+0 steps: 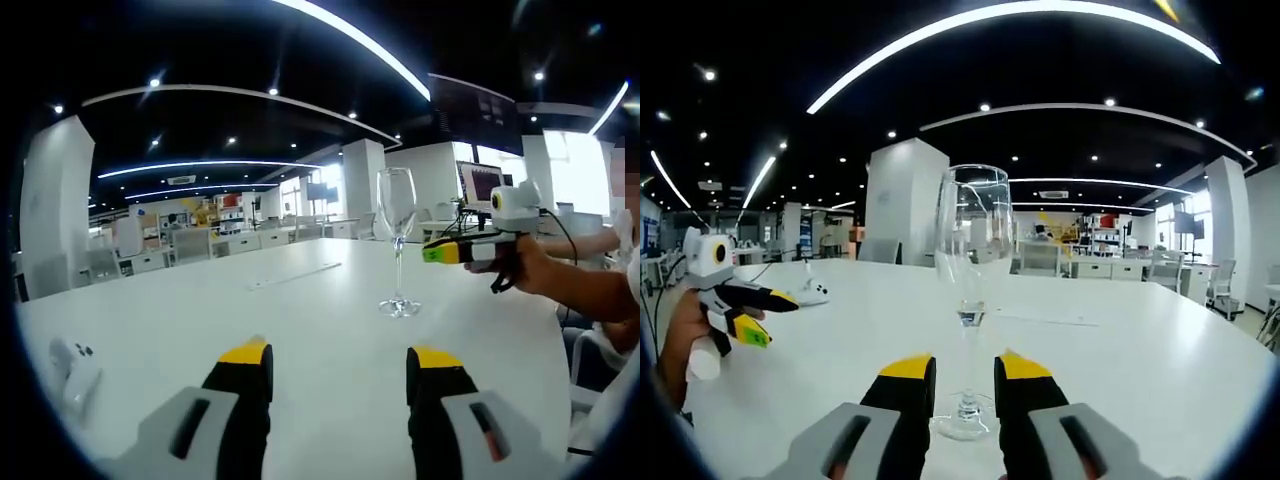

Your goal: Stand the stemmed glass upright on the table place it in front of you

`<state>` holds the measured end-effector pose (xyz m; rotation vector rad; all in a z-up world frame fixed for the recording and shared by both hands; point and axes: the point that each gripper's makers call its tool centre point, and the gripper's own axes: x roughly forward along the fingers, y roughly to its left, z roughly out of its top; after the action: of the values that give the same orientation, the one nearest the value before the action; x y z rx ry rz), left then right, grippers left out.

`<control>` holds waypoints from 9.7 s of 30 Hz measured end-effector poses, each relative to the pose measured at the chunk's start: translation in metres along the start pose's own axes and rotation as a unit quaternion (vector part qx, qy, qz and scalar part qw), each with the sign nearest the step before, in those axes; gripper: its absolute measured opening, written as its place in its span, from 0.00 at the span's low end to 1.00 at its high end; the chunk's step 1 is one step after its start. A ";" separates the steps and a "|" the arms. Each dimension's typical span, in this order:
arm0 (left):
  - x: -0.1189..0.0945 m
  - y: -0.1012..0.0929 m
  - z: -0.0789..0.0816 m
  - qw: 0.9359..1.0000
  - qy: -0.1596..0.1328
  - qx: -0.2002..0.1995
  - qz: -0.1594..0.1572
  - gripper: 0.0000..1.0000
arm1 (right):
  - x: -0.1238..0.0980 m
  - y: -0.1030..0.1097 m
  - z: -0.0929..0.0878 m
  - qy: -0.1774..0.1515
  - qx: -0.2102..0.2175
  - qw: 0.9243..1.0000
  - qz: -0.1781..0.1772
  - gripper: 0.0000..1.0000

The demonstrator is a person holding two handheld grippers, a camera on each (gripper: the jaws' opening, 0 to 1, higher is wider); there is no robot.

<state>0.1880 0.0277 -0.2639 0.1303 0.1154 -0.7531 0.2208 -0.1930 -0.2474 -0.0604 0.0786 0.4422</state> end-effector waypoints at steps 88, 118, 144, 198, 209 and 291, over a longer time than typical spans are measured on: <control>0.001 0.002 -0.001 1.000 0.005 0.001 0.003 0.54 | -0.048 -0.002 -0.013 -0.004 0.012 1.000 -0.017 0.27; 0.000 0.000 -0.002 1.000 0.005 0.001 0.001 0.54 | -0.011 -0.005 -0.011 0.008 0.006 1.000 -0.010 0.27; 0.000 0.001 -0.001 1.000 0.005 0.000 0.000 0.54 | 0.012 -0.004 -0.014 0.026 0.004 1.000 -0.004 0.27; -0.001 0.001 0.000 1.000 -0.001 -0.003 -0.001 0.54 | 0.043 -0.002 -0.020 0.048 -0.001 0.999 0.002 0.27; 0.000 0.001 0.001 1.000 -0.001 -0.003 -0.001 0.54 | 0.048 -0.001 -0.022 0.054 -0.006 0.999 0.004 0.27; 0.000 0.002 0.001 1.000 -0.001 -0.003 -0.001 0.54 | 0.070 -0.003 -0.024 0.054 -0.035 0.998 0.004 0.15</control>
<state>0.1898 0.0288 -0.2628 0.1232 0.1169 -0.7543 0.2843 -0.1679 -0.2771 -0.1534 0.1689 0.4486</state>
